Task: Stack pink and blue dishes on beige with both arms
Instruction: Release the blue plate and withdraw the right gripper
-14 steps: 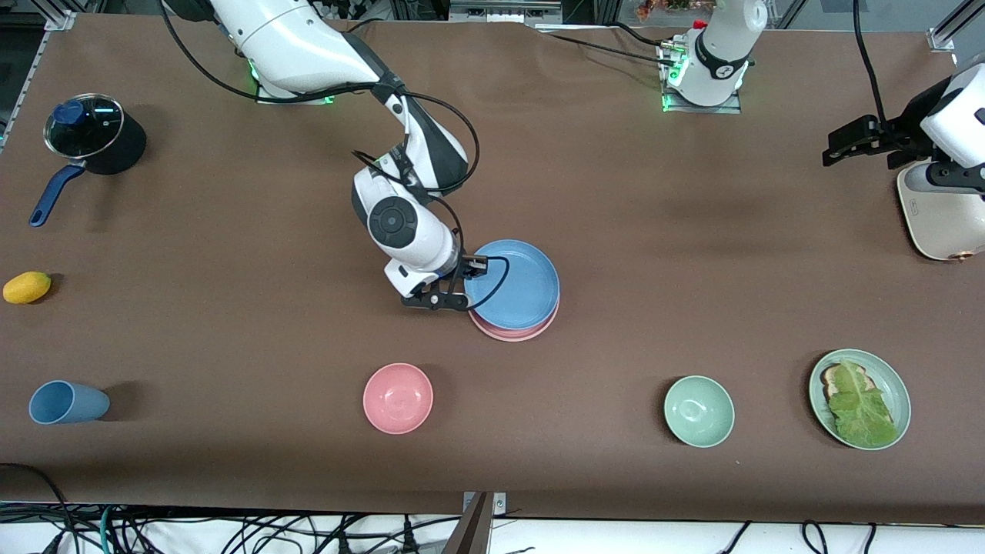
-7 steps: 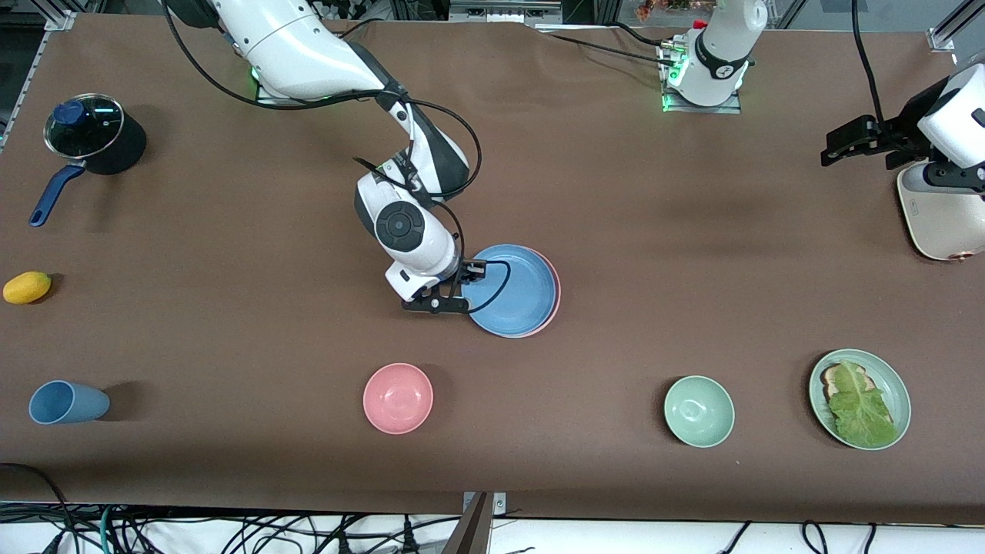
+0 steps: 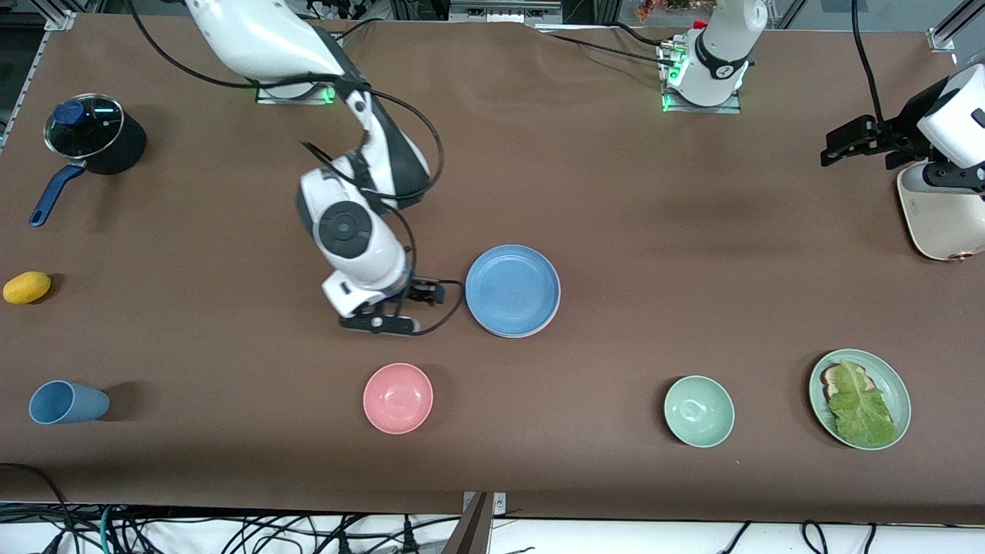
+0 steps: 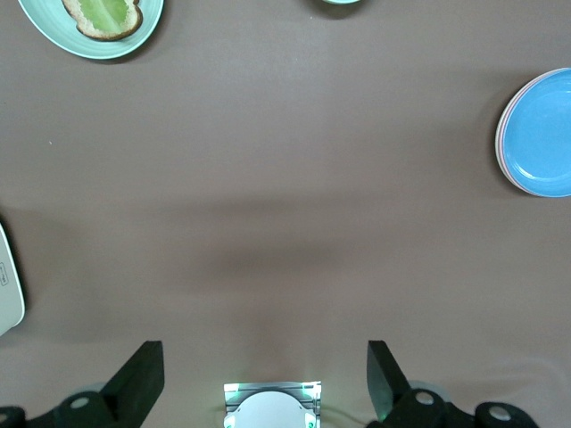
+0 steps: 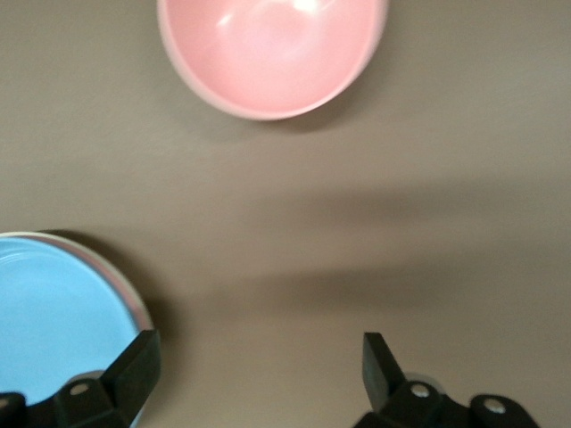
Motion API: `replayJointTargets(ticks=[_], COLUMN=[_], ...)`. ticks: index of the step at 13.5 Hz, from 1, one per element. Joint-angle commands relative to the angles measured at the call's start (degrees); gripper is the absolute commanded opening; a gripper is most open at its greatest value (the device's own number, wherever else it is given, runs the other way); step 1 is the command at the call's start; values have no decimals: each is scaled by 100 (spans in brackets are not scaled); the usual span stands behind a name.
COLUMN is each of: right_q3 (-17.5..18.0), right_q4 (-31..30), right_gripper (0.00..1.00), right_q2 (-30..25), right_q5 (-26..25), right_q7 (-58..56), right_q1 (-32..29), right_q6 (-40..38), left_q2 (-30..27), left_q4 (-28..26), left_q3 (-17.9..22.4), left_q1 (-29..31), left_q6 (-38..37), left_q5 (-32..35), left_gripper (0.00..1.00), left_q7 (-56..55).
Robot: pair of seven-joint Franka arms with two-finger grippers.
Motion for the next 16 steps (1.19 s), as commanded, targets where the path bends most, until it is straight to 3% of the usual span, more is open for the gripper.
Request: replayJointTargets(ticks=[1,3,7,8,9,11,13,15,16], right_q3=[-581,-1188,-1971,-1990,-1895,-1351,-921,8,231], right_q4=[-118,-110,-92,-66,-74,-66,-214,-573,-932], right_gripper=[100,100,100,100,100,100,100,100,100], right_q2=[-663,-1050,-1929,-2166,-2351,-2554,-2834,-3159,-3379], right_q5=[-57,30,109,84,66,-21,-179,-662,-638], right_q7=[-645,-1303,-1913,-2000,-2114,-2395,-2475,-2441,-2432], right_q1=[12,-6,-15,-58,-276,-1083,-1507,-2199,-2499], right_q6=[-966,-1758,-2656,-2754,-2763,-2877,-3166,-3142,-2932], left_q2=[24,24,16,24,24,24,51,121,121], left_q4=[81,81,81,81,81,89,98,203,212], left_q3=[-26,-26,-26,-26,-26,-26,-26,-17,-17], left_q1=[7,7,-1,-1,-1,-1,-1,-1,7], left_q6=[-79,-79,-79,-79,-79,-79,-70,-70,-79], left_q5=[114,114,131,140,149,167,175,175,175], left_gripper=[100,100,100,100,100,100,100,100,100], left_q7=[74,74,74,83,83,74,74,240,493])
